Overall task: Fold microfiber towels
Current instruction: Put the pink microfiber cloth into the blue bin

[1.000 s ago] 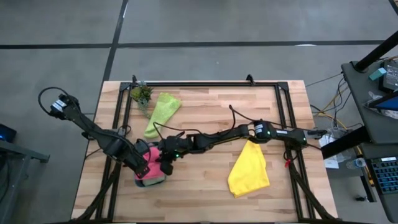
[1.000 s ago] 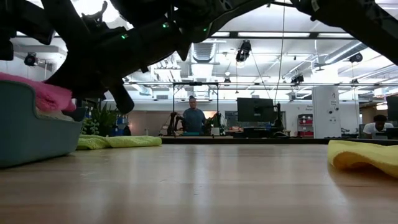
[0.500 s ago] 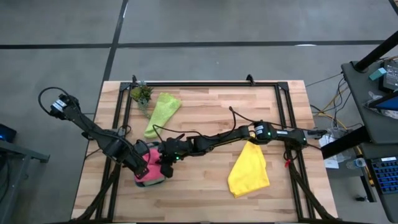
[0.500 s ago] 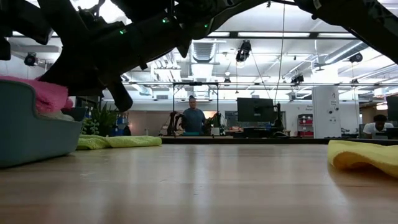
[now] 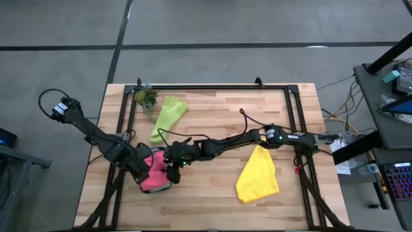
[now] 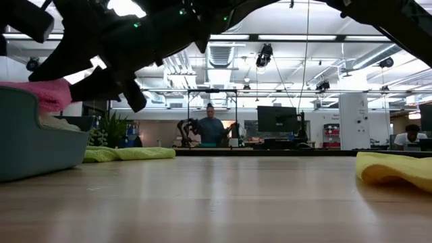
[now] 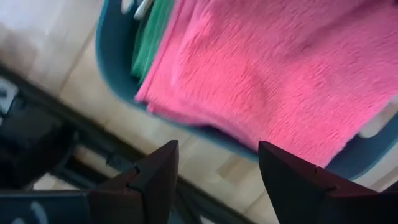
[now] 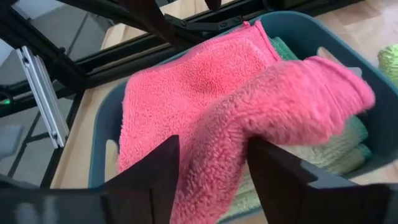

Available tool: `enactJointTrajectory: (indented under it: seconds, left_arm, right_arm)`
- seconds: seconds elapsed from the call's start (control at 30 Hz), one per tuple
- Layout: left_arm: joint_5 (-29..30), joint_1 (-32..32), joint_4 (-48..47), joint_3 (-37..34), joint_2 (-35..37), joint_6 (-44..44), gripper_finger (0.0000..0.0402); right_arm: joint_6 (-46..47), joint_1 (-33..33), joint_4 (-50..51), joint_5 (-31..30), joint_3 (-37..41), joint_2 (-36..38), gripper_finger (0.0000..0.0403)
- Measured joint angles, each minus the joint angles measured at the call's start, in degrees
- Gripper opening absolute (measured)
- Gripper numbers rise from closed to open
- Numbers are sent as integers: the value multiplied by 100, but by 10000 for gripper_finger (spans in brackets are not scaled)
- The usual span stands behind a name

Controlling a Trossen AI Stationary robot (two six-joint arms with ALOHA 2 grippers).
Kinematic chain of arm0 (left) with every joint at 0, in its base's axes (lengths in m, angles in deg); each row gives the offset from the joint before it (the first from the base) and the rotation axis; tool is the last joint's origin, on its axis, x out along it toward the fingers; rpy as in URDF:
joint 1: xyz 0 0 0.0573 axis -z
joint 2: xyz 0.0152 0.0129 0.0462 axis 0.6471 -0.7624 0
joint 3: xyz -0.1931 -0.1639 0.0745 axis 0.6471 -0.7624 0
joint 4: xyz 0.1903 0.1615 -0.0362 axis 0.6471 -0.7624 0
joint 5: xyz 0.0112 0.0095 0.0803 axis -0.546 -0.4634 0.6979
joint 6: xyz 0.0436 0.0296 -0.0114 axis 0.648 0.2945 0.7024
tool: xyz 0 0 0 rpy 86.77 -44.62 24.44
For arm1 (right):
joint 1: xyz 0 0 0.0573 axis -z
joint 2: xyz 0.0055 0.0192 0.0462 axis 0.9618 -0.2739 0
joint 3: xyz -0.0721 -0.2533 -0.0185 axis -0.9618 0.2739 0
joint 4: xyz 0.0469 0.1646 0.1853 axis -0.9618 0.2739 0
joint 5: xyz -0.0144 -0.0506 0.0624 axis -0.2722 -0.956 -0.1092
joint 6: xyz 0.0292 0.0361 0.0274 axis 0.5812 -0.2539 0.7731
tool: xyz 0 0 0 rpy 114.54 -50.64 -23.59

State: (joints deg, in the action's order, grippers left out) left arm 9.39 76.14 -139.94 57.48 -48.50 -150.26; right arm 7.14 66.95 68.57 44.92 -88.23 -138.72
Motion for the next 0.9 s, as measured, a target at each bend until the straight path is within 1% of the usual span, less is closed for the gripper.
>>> enactJointTrajectory:
  seconds: [0.13,0.3,0.4,0.5,0.57,0.7,0.9]
  left_arm:
    - [354,0,338,4,4,393,205]
    - [780,4,1073,-42,-63,975,200]
    - [905,28,1225,-127,-88,1121,180]
    - [991,31,1223,-261,-118,1105,148]
    - [1118,31,1213,-352,-148,1071,123]
    - [1434,31,1372,-549,-222,1062,75]
    - [1445,31,1433,-849,-355,887,18]
  right_arm:
    - [-128,23,254,-17,-2,85,188]
    - [-282,68,721,-130,-2,200,186]
    - [-415,94,1055,-373,-2,277,181]
    - [-632,119,1363,-727,-2,404,173]
    - [-809,120,1377,-886,-2,481,164]
    - [-1100,122,949,-901,-9,508,127]
    - [-1280,118,189,-812,4,177,38]
